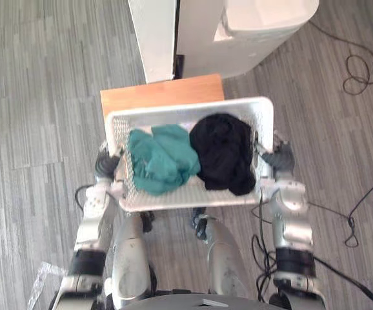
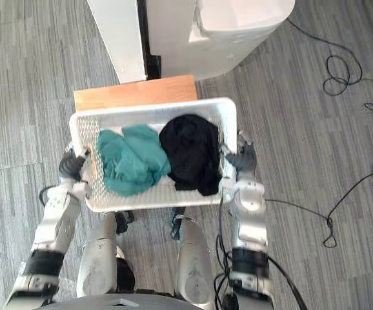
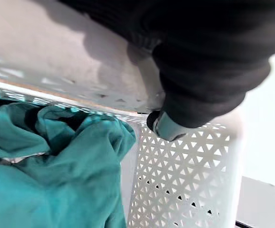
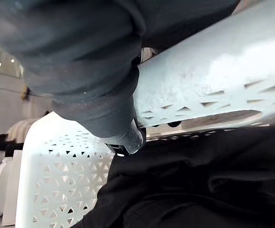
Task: Pick up the laundry basket with both hands and put the clothes into the washing machine.
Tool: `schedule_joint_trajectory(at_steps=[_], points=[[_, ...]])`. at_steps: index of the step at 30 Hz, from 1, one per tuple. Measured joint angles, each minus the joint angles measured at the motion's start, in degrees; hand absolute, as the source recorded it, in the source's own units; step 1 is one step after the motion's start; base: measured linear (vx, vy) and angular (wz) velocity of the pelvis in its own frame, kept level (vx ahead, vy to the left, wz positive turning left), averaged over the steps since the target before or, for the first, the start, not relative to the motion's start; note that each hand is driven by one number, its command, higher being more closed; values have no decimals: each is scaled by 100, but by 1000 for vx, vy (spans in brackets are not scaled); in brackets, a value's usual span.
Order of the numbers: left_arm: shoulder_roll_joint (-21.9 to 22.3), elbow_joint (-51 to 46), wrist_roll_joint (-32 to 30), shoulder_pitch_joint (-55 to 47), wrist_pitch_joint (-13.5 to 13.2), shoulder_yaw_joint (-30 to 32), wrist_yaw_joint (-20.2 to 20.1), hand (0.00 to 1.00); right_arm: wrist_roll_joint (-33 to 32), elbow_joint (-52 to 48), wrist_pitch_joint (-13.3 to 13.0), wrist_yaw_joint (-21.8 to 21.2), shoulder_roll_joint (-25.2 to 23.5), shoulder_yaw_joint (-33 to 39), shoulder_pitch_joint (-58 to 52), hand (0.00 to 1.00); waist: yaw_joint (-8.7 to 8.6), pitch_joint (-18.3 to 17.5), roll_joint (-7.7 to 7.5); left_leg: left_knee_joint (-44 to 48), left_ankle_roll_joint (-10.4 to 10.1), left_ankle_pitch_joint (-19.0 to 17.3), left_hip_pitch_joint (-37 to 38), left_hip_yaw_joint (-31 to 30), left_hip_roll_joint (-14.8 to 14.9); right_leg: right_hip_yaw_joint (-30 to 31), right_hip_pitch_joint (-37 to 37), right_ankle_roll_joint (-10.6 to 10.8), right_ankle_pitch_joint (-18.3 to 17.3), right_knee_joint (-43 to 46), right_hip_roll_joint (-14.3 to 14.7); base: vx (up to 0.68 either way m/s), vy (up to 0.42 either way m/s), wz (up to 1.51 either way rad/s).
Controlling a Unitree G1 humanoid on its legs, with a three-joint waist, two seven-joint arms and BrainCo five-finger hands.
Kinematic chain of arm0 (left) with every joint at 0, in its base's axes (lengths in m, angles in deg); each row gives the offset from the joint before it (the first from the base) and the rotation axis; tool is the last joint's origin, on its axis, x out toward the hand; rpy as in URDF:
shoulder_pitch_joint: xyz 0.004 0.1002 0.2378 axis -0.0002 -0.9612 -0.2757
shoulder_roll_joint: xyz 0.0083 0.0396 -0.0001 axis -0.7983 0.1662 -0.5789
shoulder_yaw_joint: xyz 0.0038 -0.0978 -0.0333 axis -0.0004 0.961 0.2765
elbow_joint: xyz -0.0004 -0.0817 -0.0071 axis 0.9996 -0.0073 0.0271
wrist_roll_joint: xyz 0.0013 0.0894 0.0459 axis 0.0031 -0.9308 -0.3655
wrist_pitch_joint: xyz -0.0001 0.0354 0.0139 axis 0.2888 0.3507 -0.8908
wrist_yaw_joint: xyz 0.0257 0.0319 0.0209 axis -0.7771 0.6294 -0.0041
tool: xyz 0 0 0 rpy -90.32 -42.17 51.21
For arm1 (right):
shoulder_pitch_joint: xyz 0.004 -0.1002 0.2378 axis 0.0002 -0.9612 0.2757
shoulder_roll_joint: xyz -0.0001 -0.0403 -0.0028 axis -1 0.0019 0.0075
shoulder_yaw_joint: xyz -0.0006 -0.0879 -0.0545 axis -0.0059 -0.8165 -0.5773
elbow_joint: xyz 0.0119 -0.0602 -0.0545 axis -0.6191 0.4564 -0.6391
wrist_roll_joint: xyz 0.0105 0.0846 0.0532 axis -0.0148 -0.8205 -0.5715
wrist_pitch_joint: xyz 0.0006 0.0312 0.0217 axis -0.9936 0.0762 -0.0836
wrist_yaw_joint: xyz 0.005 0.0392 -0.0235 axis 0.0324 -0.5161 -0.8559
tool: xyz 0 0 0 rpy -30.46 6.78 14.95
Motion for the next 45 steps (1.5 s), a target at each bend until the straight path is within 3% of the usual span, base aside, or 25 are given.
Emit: schedule_joint_trajectory(at_steps=[3,10,11,13,15,17,18,21,23,24,25,26,28,30,31,32,33,34,36,38,40,42,43,44,45], points=[[27,-267,55,-673,0,-146,-104,100,-47,-337,-74,-140,-120,-16,-714,100,-37,-125,4,176,-61,-229,349,53,71,53,332,27,-185,102,17,102,13,-9],[145,-450,56,-1521,-1,-407,-333,100,-68,-777,-323,-341,-140,37,-1903,100,-234,-973,-4,548,-236,-736,1286,239,304,386,1048,33,-579,207,230,126,-13,-28],[149,-453,56,-1533,-1,-406,-333,100,-76,-790,-324,-369,-141,47,-1902,100,-242,-990,-4,683,-236,-768,1314,109,318,476,1063,30,-595,241,278,43,15,-85],[198,-448,56,-1599,-5,-421,-321,100,-107,-798,-326,-395,-139,68,-1858,100,-197,-1122,92,1332,-441,-1132,1463,-1008,278,1008,1140,21,-603,307,568,38,61,-131],[223,-435,56,-1605,-6,-549,-313,100,-146,-799,-336,-385,-150,192,-1950,100,-380,-1390,206,1055,-686,-1534,1781,-1672,89,1195,1137,63,-590,378,696,78,151,-86],[193,-358,53,-1576,-18,-669,-269,100,-220,-798,-339,-394,-308,330,-2120,100,-481,-1669,101,594,-694,-1784,2085,-1682,-144,1504,976,183,-529,443,697,-10,183,-77],[185,-234,48,-1516,-28,-685,-261,100,-216,-802,-339,-392,-471,399,-2146,100,-551,-1735,3,431,-610,-1742,2238,-1439,-259,1743,977,308,-413,322,632,-101,187,-87],[173,-136,-31,-1368,-36,-762,-268,100,-210,-851,-334,-375,-656,538,-2285,100,-628,-1806,18,287,-385,-1660,2367,-833,-387,2096,1002,500,277,-335,610,-148,169,-95],[193,-88,-79,-1319,-35,-631,-272,100,-199,-907,-318,-365,-833,527,-2216,100,-583,-1791,46,42,-94,-1493,2487,-152,-336,1763,966,386,1150,-1065,610,-276,146,-146],[207,-83,-80,-1318,-36,-567,-278,100,-193,-920,-317,-364,-878,500,-2206,100,-555,-1771,52,-68,-63,-1426,2586,158,-303,1441,1054,284,1288,-1263,509,-311,49,-178],[206,-74,-81,-1334,-41,-434,-324,100,-179,-923,-318,-362,-857,378,-2210,100,-535,-1718,34,-163,-1,-1385,2784,640,-308,489,992,-164,572,-299,214,-281,23,-179],[197,-73,-79,-1392,-41,-365,-330,100,-149,-886,-315,-355,-839,283,-2193,100,-543,-1728,52,-272,43,-1342,2968,1087,-308,-185,1082,-251,9,512,-114,-262,41,-177],[209,-22,-71,-1475,-49,-231,-352,100,-78,-655,-326,-358,-822,193,-2054,100,-541,-1821,80,-502,37,-1205,3122,1676,-301,-938,1451,-254,-575,993,-589,-166,18,-152],[201,100,-71,-1513,-51,-131,-349,100,-23,-269,-328,-364,-783,104,-1847,100,-494,-1959,28,-550,-30,-1122,3174,2185,-261,-1262,1767,-153,-807,909,-934,-74,-100,-161],[200,219,-71,-1534,-56,-6,-348,100,20,27,-318,-368,-780,39,-1644,100,-446,-2000,-74,-338,-36,-1144,3107,2500,-173,-1354,1985,82,-900,436,-1059,-42,-191,-186],[215,405,-69,-1500,-58,59,-343,100,27,202,-292,-370,-702,-22,-1513,100,-428,-2001,-43,-152,-32,-1161,2967,2444,-90,-1347,1938,254,-875,126,-812,-77,-313,-184],[317,642,-68,-1496,-13,57,-329,100,34,414,-233,-365,-492,-77,-1456,100,-423,-2018,110,-104,41,-1112,2870,2272,121,-1157,1854,47,-612,-136,-454,-57,-298,-168],[361,740,-67,-1533,34,36,-346,100,33,528,-178,-354,-376,-174,-1454,100,-373,-2037,134,-182,42,-1028,2922,2241,237,-1064,1836,39,-436,-391,-233,-52,-286,-143],[402,815,-26,-1529,50,41,-331,100,32,540,-179,-341,-241,-295,-1405,100,-374,-2047,136,-455,-100,-942,3034,2269,280,-1026,1782,28,-289,-737,12,-30,-167,-113],[391,862,53,-1451,50,73,-275,100,27,542,-179,-310,-165,-410,-1340,100,-485,-2045,129,-619,-395,-718,3065,2382,470,-826,1797,-96,35,-1309,417,-37,-166,-83],[392,907,56,-1454,50,163,-218,100,24,545,-178,-230,-111,-630,-1316,100,-505,-2041,132,-474,-378,-680,3137,2295,588,-581,1902,-183,208,-1571,658,-8,-120,-82],[370,934,56,-1489,46,328,-200,100,25,553,-179,-178,-117,-857,-1262,100,-481,-1983,71,379,340,-465,2861,1288,650,-200,2251,-295,398,-1973,798,31,-131,-87],[357,931,56,-1487,34,323,-204,100,24,556,-180,-176,-121,-877,-1250,100,-431,-1960,48,624,308,-596,2727,842,587,-93,2344,-314,422,-2049,794,20,-32,-75],[369,912,56,-1491,-14,290,-201,100,22,590,-181,-156,-52,-875,-1171,100,-295,-1925,23,857,94,-985,2439,-81,237,134,2463,-369,472,-2198,792,26,21,-73],[388,884,55,-1489,-62,257,-172,100,22,654,-183,-130,0,-875,-1048,100,-248,-1898,105,935,33,-1160,2237,-491,-6,252,2599,-473,452,-2381,795,21,65,-69]])
